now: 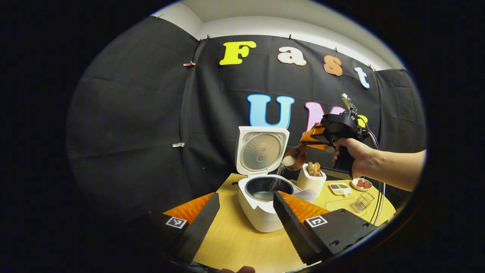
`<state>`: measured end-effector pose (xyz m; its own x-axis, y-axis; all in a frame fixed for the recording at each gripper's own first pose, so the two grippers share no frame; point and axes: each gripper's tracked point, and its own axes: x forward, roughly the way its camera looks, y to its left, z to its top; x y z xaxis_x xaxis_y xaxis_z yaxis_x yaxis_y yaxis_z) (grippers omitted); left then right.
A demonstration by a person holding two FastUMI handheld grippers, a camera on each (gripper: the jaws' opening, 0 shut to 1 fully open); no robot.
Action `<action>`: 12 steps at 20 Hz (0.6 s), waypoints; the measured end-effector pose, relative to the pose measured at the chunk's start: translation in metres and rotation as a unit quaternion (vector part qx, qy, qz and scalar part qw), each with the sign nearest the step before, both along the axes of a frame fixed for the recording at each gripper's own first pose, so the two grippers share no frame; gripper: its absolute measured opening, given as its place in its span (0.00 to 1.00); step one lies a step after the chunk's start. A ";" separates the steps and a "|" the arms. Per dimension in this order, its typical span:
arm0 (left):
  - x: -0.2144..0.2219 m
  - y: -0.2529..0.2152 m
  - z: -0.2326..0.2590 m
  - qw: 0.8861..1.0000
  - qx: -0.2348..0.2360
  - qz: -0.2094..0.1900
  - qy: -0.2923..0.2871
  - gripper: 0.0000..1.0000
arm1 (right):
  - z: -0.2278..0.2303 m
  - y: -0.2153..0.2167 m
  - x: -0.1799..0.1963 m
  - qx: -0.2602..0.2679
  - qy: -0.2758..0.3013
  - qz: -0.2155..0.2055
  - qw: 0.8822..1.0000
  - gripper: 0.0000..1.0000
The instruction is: Close the left gripper, press the button to open the rice cooker; take a wooden spoon from the chopstick holder with the right hand, scoop a spoonful of rice and pour it into the rice cooker, then put the wooden spoon back into the chopstick holder.
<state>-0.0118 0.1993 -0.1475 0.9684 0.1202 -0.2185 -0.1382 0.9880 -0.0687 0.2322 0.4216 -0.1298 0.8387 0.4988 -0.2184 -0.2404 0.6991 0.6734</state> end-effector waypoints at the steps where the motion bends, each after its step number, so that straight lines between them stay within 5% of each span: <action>1: 0.000 0.005 0.000 1.000 0.004 0.003 0.000 0.98 | 0.000 0.003 0.002 -0.010 -0.006 0.001 1.000 0.13; 12: 0.011 0.031 -0.003 0.999 0.032 0.006 -0.004 0.98 | 0.003 0.022 0.014 -0.108 -0.074 0.020 0.991 0.13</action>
<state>-0.0011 0.2305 -0.1509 0.9686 0.1449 -0.2020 -0.1495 0.9887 -0.0075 0.2458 0.4440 -0.1264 0.8496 0.4880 -0.2003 -0.3560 0.8106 0.4650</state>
